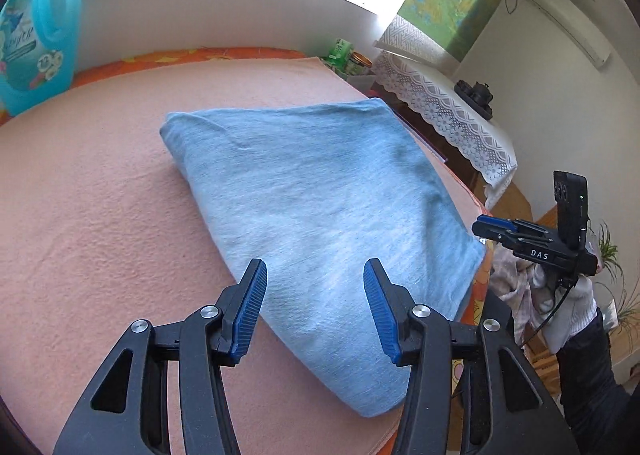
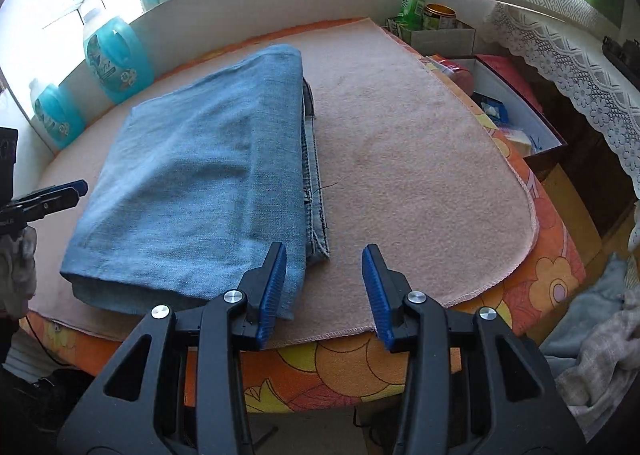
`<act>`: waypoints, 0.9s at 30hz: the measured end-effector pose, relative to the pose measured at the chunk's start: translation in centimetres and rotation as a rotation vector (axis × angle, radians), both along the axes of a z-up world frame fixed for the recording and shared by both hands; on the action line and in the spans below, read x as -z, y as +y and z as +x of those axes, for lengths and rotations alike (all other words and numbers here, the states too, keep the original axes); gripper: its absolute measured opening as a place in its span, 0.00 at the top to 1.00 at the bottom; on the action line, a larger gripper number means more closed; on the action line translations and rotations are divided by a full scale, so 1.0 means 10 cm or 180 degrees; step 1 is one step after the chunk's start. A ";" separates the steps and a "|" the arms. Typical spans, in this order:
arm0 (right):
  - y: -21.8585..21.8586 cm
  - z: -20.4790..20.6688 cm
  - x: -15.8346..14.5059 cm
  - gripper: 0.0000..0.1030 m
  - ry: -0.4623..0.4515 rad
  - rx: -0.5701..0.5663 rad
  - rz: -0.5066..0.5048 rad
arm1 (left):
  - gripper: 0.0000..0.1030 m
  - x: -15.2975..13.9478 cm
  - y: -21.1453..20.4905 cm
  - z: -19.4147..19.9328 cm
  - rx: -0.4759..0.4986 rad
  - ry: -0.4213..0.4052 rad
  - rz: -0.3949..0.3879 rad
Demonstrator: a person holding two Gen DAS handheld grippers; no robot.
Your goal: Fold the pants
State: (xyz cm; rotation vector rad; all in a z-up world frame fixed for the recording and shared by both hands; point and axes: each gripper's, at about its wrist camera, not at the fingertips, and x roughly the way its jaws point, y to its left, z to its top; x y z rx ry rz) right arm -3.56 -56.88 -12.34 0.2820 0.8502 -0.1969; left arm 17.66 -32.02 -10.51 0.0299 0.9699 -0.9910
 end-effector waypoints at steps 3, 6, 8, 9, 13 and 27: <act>0.01 0.06 -0.14 0.59 -0.0142 -0.0013 0.0070 | 0.43 0.04 0.09 0.02 -0.0132 0.0090 -0.0069; 0.24 0.18 -0.24 0.59 -0.0221 -0.0233 0.0057 | 0.43 0.10 0.07 -0.09 -0.0053 0.0065 0.0018; 0.47 0.27 -0.26 0.59 -0.0215 -0.0402 -0.0075 | 0.43 0.17 0.04 -0.15 -0.0029 0.0049 0.0093; 0.56 0.32 -0.26 0.59 -0.0206 -0.0454 -0.0138 | 0.43 0.19 0.05 -0.19 -0.0021 0.0058 0.0115; 0.65 0.54 -0.21 0.59 -0.0207 -0.0503 -0.0268 | 0.43 0.32 0.05 -0.32 0.0053 0.0049 0.0217; 0.17 1.08 -0.11 0.40 0.0188 -0.0397 -0.0358 | 0.41 0.28 0.15 0.24 -0.0434 0.0404 -0.0076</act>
